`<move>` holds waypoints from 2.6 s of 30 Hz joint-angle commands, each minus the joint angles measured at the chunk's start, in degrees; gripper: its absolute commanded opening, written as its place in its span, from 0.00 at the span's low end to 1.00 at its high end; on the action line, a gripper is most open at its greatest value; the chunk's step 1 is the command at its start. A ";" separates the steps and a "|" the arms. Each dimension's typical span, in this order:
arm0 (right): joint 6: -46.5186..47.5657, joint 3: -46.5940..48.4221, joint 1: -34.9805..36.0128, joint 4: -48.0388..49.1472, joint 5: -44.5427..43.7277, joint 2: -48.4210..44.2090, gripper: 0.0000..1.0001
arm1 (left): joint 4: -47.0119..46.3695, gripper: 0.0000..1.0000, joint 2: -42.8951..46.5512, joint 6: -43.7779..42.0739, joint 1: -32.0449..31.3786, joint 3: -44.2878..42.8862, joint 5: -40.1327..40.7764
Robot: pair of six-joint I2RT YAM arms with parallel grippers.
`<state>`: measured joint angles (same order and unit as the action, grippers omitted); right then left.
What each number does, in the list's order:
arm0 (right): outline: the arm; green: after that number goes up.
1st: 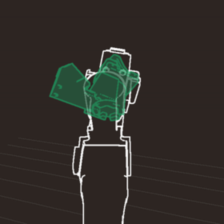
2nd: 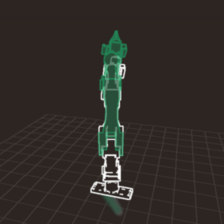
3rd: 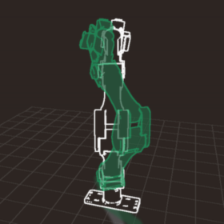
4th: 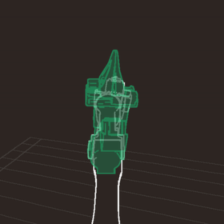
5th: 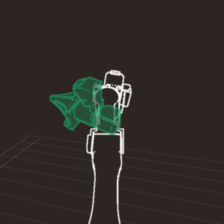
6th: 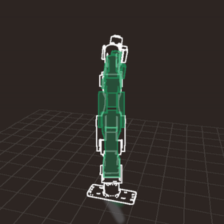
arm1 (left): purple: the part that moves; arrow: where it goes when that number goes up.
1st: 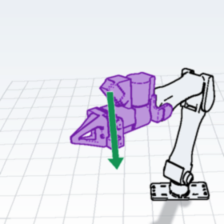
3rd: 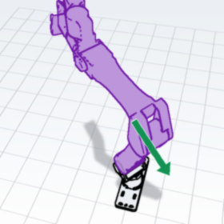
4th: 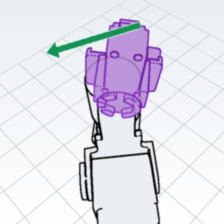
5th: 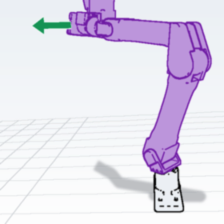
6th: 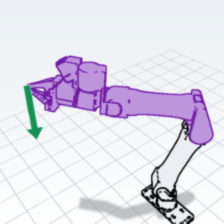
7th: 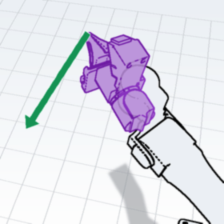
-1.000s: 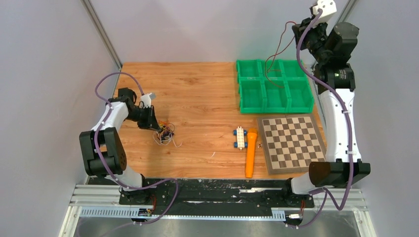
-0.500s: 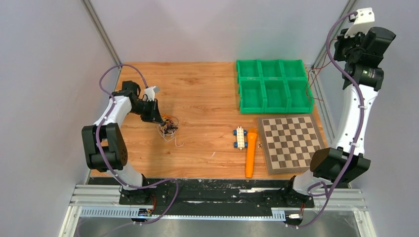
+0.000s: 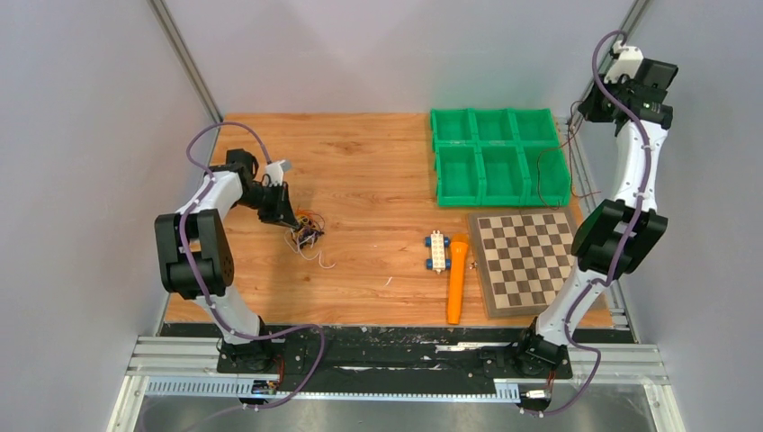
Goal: Untangle the cables
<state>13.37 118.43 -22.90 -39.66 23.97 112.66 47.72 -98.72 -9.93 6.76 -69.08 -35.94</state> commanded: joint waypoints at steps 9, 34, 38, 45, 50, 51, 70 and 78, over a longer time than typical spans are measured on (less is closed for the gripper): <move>-10.67 14.99 5.31 2.75 11.70 5.23 0.00 | -1.17 0.10 -3.04 1.22 -0.06 -3.64 -0.65; -8.45 4.04 6.20 4.05 3.73 -10.66 0.00 | -1.40 0.10 -3.62 2.45 -0.08 -3.97 -1.68; -6.77 2.60 4.54 4.15 2.46 -9.67 0.00 | -1.32 0.10 -3.67 2.57 -0.07 -3.94 -1.78; -6.07 4.42 -1.47 4.02 3.27 -6.15 0.00 | -1.06 0.10 -3.59 2.28 -0.09 -3.79 -1.40; -6.62 7.73 -4.34 3.49 5.73 -5.68 0.00 | -1.19 0.10 -4.06 2.36 -0.06 -3.99 -1.19; -6.82 8.30 -4.57 3.27 6.67 -5.88 0.00 | -1.16 0.10 -4.28 2.41 -0.12 -4.02 -1.21; -19.61 5.30 -1.82 2.98 22.63 -7.11 0.00 | -1.06 0.10 -4.97 3.09 -0.13 -4.58 -1.04; -15.42 -9.57 4.50 12.54 15.67 -8.60 0.00 | -1.56 0.10 -6.06 4.11 -0.09 -4.77 -1.91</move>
<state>-3.77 112.57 -21.06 -34.98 43.22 105.43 47.22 -103.83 -6.72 6.76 -71.72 -36.21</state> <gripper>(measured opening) 0.009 0.106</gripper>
